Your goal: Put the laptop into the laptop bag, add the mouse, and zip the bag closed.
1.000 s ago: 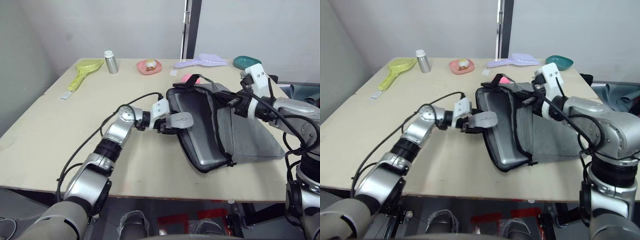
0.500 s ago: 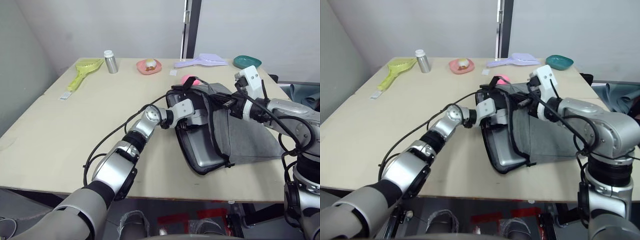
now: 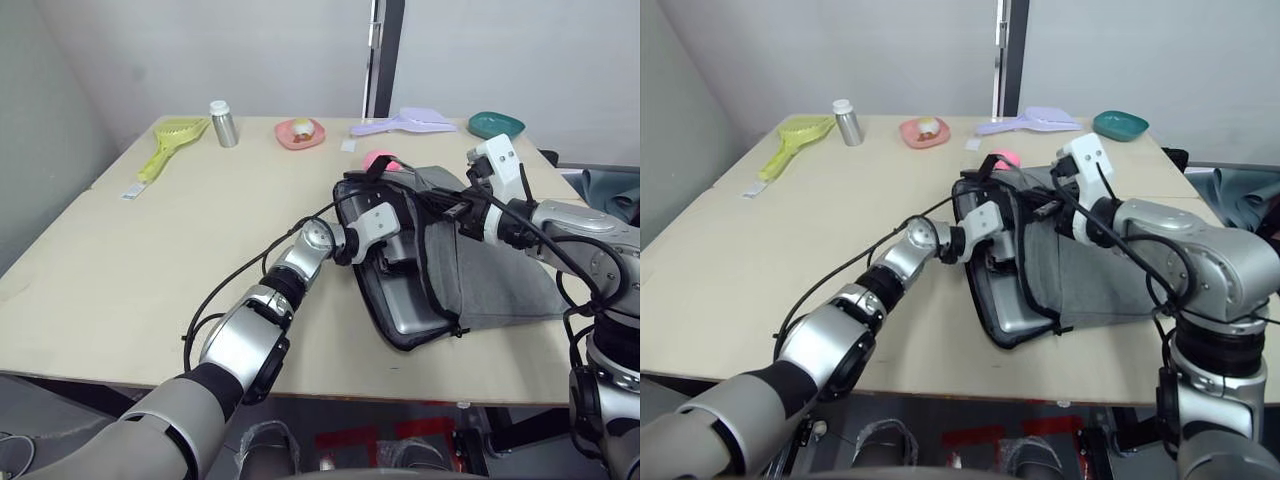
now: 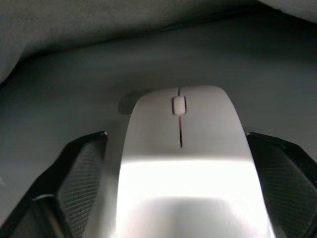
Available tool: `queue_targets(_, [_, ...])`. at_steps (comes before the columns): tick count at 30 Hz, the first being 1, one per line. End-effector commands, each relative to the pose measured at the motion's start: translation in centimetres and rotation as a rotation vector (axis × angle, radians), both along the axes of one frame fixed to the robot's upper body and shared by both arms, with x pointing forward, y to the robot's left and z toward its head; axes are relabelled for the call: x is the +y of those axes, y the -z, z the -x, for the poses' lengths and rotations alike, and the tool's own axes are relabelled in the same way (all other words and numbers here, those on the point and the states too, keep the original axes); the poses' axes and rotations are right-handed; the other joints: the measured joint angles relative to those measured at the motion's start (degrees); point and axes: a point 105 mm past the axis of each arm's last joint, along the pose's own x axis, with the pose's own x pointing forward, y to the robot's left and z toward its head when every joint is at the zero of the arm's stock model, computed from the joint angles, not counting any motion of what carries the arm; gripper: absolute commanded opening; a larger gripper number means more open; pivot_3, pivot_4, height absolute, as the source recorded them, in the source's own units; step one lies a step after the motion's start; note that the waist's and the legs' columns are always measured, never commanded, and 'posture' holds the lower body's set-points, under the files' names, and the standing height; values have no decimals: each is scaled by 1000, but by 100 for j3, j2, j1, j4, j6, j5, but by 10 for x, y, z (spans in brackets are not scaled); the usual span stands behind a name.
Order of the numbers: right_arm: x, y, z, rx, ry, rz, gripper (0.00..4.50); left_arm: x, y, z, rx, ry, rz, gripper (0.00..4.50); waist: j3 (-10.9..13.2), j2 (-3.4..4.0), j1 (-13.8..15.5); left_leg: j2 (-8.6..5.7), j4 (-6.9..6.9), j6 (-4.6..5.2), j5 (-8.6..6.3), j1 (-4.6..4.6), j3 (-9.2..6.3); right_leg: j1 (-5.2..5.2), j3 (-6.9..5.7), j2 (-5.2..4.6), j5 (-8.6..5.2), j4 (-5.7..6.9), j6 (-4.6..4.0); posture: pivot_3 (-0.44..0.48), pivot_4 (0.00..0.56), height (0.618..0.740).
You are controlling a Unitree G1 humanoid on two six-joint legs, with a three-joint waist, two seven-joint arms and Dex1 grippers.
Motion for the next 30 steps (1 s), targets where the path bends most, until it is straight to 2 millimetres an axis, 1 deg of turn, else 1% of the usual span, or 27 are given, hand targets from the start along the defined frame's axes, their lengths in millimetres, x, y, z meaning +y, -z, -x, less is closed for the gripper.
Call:
queue_targets(1, [0, -19, 7, -92, -15, -8, 0, 6, -8, 1, 14, 13, 41, 4471, 0, 0, -6, 0, -1, 0, 0, 0, 0, 0, 0, 0, 0, 0, 0, 0, 150, 740])
queue_targets(5, [0, -18, 9, -89, -20, -6, 0, 20, -30, 12, 31, 87, 124, 4471, 2, 1, -6, 0, -8, 2, 1, -2, 2, -2, -1, 0, -1, -7, -1, 0, 150, 740])
queue_targets(8, [0, -17, 10, -85, -24, -5, 0, 36, -47, 19, 48, 99, 173, 4471, 3, 3, 0, 0, -10, 7, 4, -12, -1, -9, -6, 0, -2, -10, -3, 0, 150, 740])
queue_targets(10, [1, -17, 10, -83, -26, -4, 0, 50, -55, 23, 57, 92, 181, 4471, 4, 4, -2, 1, -10, 6, 4, -16, -1, -14, -7, 0, -2, -11, -4, 0, 150, 740])
queue_targets(13, [1, -15, 10, -76, -29, 0, 0, 71, -62, 27, 65, 70, 161, 4471, 4, 5, -6, 1, -14, 0, 0, -16, 0, -16, -8, 0, -3, -13, -5, 0, 150, 740])
queue_targets(15, [1, -14, 10, -75, -30, 1, 0, 78, -63, 30, 76, 64, 149, 4471, 5, 7, -13, 1, -16, -13, -6, -16, 1, -16, -7, 1, -3, -15, -5, 0, 150, 740])
queue_targets(18, [6, -12, 11, -68, -43, -5, 0, 110, -63, 34, 91, 51, 97, 4471, 6, 8, -16, 1, -18, -22, -7, -18, 0, -17, -9, 1, -3, -19, -4, 0, 150, 740])
queue_targets(20, [12, -9, 11, -61, -63, -14, 0, 132, -61, 35, 97, 33, 50, 4471, 6, 8, -44, 3, -24, -25, -7, -17, 1, -20, -9, 4, -3, -22, -4, 0, 150, 740])
queue_targets(22, [24, -7, 15, -57, -113, -40, 0, 155, -64, 37, 114, 24, 51, 4471, 7, 10, -71, 5, -29, -29, -7, -17, 1, -26, -9, 8, -4, -21, -4, 0, 150, 740])
queue_targets(25, [41, -3, 23, -53, -181, -52, 0, 177, -71, 34, 122, -29, 67, 4471, 11, 16, -74, 8, -33, -34, -7, -23, 3, -35, -9, 12, -5, -21, -6, 0, 150, 740])
queue_targets(28, [54, 9, 28, -20, -230, -73, 0, 201, -77, 32, 129, -80, 62, 4471, 11, 16, -74, 9, -38, -37, -8, -23, 2, -35, -11, 13, -8, -22, -10, 0, 150, 740])
queue_targets(29, [57, 17, 27, 6, -231, -68, 0, 212, -81, 35, 140, -78, 54, 4471, 11, 16, -78, 9, -39, -37, -8, -22, 3, -35, -11, 13, -8, -22, -10, 0, 150, 740])
queue_targets(30, [58, 23, 26, 23, -229, -62, 0, 219, -83, 38, 148, -73, 49, 4471, 11, 16, -87, 10, -42, -39, -8, -22, 3, -36, -12, 14, -9, -23, -11, 0, 150, 740])
